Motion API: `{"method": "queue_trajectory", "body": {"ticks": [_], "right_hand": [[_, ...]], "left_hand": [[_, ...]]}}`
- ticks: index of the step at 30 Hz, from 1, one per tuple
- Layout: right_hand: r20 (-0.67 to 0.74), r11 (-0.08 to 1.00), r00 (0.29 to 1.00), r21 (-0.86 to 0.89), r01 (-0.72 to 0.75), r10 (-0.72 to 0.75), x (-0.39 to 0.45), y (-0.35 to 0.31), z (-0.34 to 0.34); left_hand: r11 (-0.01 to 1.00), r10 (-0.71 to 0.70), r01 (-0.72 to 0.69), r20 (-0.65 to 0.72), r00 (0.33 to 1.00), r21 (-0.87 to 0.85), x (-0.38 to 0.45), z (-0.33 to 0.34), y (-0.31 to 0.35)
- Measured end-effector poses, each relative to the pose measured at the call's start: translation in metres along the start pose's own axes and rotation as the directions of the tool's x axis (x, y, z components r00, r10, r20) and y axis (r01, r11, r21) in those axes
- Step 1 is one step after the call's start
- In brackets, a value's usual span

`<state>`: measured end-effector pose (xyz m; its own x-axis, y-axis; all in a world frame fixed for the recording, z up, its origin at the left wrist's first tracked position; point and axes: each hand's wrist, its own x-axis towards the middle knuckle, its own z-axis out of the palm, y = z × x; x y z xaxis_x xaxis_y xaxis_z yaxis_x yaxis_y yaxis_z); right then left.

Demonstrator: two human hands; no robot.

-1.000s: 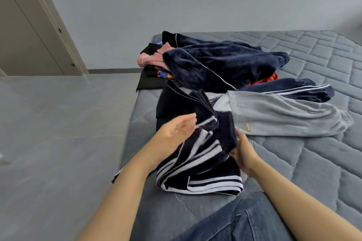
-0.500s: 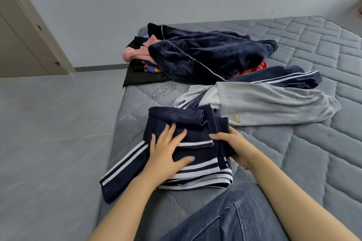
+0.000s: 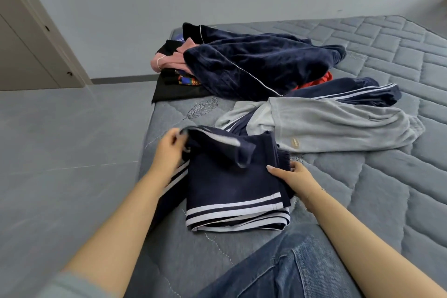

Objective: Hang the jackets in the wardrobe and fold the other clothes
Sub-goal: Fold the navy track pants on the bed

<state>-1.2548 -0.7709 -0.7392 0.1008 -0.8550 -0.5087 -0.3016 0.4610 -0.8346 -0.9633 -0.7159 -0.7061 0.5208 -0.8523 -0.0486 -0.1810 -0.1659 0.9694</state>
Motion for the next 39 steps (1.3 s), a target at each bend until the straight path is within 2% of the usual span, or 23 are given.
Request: {"method": "queue_trajectory", "body": {"ticks": [1, 3, 5, 7, 8, 9, 11, 12, 13, 14, 15, 16, 17, 19, 20, 22, 24, 26, 27, 29, 32, 36, 39], "right_hand": [[-0.044, 0.999, 0.999, -0.048, -0.014, 0.012, 0.0, -0.001, 0.0], [-0.065, 0.996, 0.997, -0.074, -0.051, 0.046, 0.0, -0.003, 0.001], [-0.005, 0.994, 0.996, -0.067, -0.089, 0.088, -0.001, -0.005, 0.002], [0.082, 0.988, 0.985, -0.04, -0.149, 0.152, 0.0, -0.004, 0.003], [0.122, 0.985, 0.977, -0.005, -0.175, 0.175, 0.0, -0.003, 0.002], [0.161, 0.979, 0.969, 0.038, -0.198, 0.19, 0.0, -0.002, 0.001], [0.259, 0.964, 0.943, 0.106, -0.244, 0.211, 0.0, 0.0, 0.0], [0.317, 0.959, 0.924, 0.114, -0.259, 0.212, -0.001, 0.0, 0.0], [0.37, 0.96, 0.906, 0.107, -0.26, 0.204, -0.003, 0.001, 0.0], [0.412, 0.964, 0.891, 0.097, -0.248, 0.188, -0.006, 0.0, 0.001], [0.441, 0.97, 0.883, 0.093, -0.223, 0.161, -0.009, 0.0, 0.003], [0.453, 0.977, 0.883, 0.097, -0.19, 0.127, -0.012, -0.001, 0.004], [0.444, 0.984, 0.892, 0.106, -0.146, 0.085, -0.016, -0.003, 0.005], [0.395, 0.993, 0.919, 0.114, -0.029, -0.019, -0.028, -0.015, 0.005], [0.376, 0.994, 0.924, 0.101, 0.039, -0.074, -0.036, -0.026, 0.004], [0.377, 0.983, 0.907, 0.054, 0.177, -0.185, -0.056, -0.055, 0.002], [0.41, 0.946, 0.862, 0.005, 0.325, -0.298, -0.079, -0.093, -0.001], [0.471, 0.872, 0.782, -0.052, 0.487, -0.409, -0.108, -0.135, -0.002], [0.506, 0.817, 0.735, -0.097, 0.568, -0.451, -0.125, -0.156, -0.001], [0.572, 0.686, 0.654, -0.204, 0.699, -0.496, -0.162, -0.196, 0.002], [0.666, 0.525, 0.544, -0.259, 0.811, -0.511, -0.215, -0.245, 0.012], [0.773, 0.376, 0.432, -0.27, 0.886, -0.464, -0.278, -0.288, 0.043], [0.846, 0.26, 0.345, -0.255, 0.931, -0.407, -0.318, -0.308, 0.083]], "left_hand": [[0.96, -0.202, 0.179, -0.088, 0.975, -0.217, 0.011, -0.004, 0.006], [0.751, -0.532, 0.383, -0.148, 0.834, -0.539, 0.027, -0.019, 0.006], [0.647, -0.671, 0.448, -0.18, 0.72, -0.617, 0.03, -0.034, -0.009], [0.671, -0.683, 0.463, -0.238, 0.691, -0.58, 0.017, -0.041, -0.024], [0.727, -0.655, 0.467, -0.303, 0.692, -0.504, 0.009, -0.041, -0.031], [0.809, -0.582, 0.451, -0.407, 0.704, -0.376, 0.001, -0.038, -0.037], [0.94, -0.308, 0.338, -0.565, 0.766, -0.055, -0.02, -0.024, -0.035], [0.965, -0.19, 0.255, -0.53, 0.826, 0.052, -0.029, -0.015, -0.033], [0.972, -0.168, 0.22, -0.408, 0.897, 0.083, -0.039, -0.005, -0.032], [0.963, -0.242, 0.262, -0.23, 0.943, 0.059, -0.051, 0.006, -0.03], [0.934, -0.351, 0.354, -0.057, 0.935, 0.043, -0.062, 0.014, -0.03], [0.9, -0.436, 0.434, 0.044, 0.899, 0.046, -0.072, 0.019, -0.031], [0.874, -0.487, 0.485, 0.079, 0.87, 0.041, -0.078, 0.019, -0.034], [0.819, -0.554, 0.568, 0.15, 0.819, -0.073, -0.08, 0.009, -0.032], [0.77, -0.579, 0.621, 0.247, 0.777, -0.147, -0.08, 0.002, -0.026], [0.732, -0.523, 0.64, 0.411, 0.747, -0.232, -0.08, -0.016, -0.006], [0.765, -0.421, 0.552, 0.392, 0.818, -0.332, -0.082, -0.032, 0.018], [0.844, -0.296, 0.381, 0.264, 0.918, -0.378, -0.087, -0.05, 0.043], [0.906, -0.195, 0.269, 0.242, 0.951, -0.328, -0.093, -0.06, 0.061], [0.989, -0.021, 0.057, 0.258, 0.966, -0.134, -0.108, -0.079, 0.099], [0.953, 0.188, -0.222, 0.176, 0.966, 0.206, -0.136, -0.112, 0.145], [0.966, 0.256, -0.258, 0.163, 0.953, -0.006, -0.172, -0.176, 0.18], [0.96, 0.279, -0.275, 0.127, 0.952, -0.047, -0.197, -0.226, 0.19]]}}
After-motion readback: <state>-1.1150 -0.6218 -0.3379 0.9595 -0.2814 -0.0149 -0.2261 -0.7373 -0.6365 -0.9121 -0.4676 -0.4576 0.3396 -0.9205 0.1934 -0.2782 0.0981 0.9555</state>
